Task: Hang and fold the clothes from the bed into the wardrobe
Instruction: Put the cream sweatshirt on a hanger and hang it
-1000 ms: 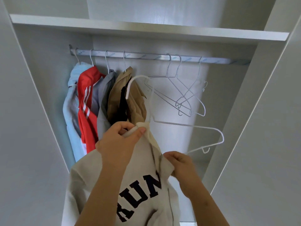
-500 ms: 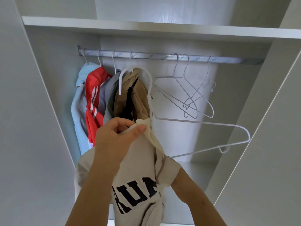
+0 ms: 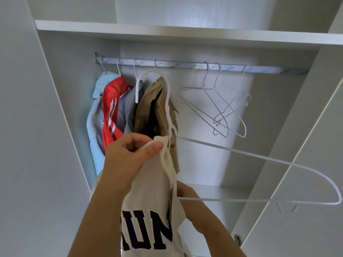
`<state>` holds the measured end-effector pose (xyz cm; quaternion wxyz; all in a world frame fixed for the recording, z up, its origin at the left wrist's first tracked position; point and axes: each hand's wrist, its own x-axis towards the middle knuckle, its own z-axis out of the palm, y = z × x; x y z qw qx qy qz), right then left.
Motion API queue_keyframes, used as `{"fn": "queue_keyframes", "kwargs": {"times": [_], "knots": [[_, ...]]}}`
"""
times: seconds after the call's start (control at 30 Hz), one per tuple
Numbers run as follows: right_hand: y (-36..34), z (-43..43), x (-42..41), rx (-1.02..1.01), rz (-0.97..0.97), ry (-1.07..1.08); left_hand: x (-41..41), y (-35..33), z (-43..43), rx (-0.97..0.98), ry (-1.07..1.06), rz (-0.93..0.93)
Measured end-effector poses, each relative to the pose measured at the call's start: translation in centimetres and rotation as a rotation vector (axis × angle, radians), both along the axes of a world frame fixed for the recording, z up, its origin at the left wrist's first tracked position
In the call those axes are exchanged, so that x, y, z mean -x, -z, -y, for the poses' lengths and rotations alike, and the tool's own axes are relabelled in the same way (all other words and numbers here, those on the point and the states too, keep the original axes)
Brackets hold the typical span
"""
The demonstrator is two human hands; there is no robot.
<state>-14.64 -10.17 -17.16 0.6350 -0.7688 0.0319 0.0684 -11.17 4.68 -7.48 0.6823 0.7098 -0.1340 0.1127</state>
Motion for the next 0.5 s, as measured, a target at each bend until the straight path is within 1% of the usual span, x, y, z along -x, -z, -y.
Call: {"fn": "queue_keyframes", "kwargs": {"times": [0.07, 0.17, 0.2, 0.27, 0.37, 0.4, 0.43, 0.5], "knots": [[-0.17, -0.15, 0.19, -0.021, 0.003, -0.043, -0.15, -0.01, -0.23, 0.007, 0.0, -0.01], [0.13, -0.32, 0.45, -0.14, -0.022, -0.075, -0.27, 0.11, -0.53, 0.003, 0.001, -0.019], [0.01, -0.4, 0.49, -0.152, -0.028, -0.082, -0.31, 0.22, -0.63, 0.007, -0.001, -0.025], [-0.15, -0.49, 0.41, -0.07, -0.017, -0.069, -0.33, 0.43, -0.76, 0.01, -0.001, -0.034], [-0.15, -0.49, 0.1, 0.148, 0.078, 0.036, -0.16, 0.55, -0.74, 0.014, 0.027, -0.025], [-0.06, -0.48, 0.05, 0.194, 0.106, 0.069, -0.11, 0.56, -0.75, 0.021, 0.038, -0.026], [0.05, -0.5, 0.04, 0.196, 0.129, 0.1, -0.06, 0.55, -0.75, 0.028, 0.05, -0.028], [0.03, -0.61, 0.08, 0.041, 0.135, 0.127, 0.01, 0.48, -0.77, 0.03, 0.077, -0.027]]}}
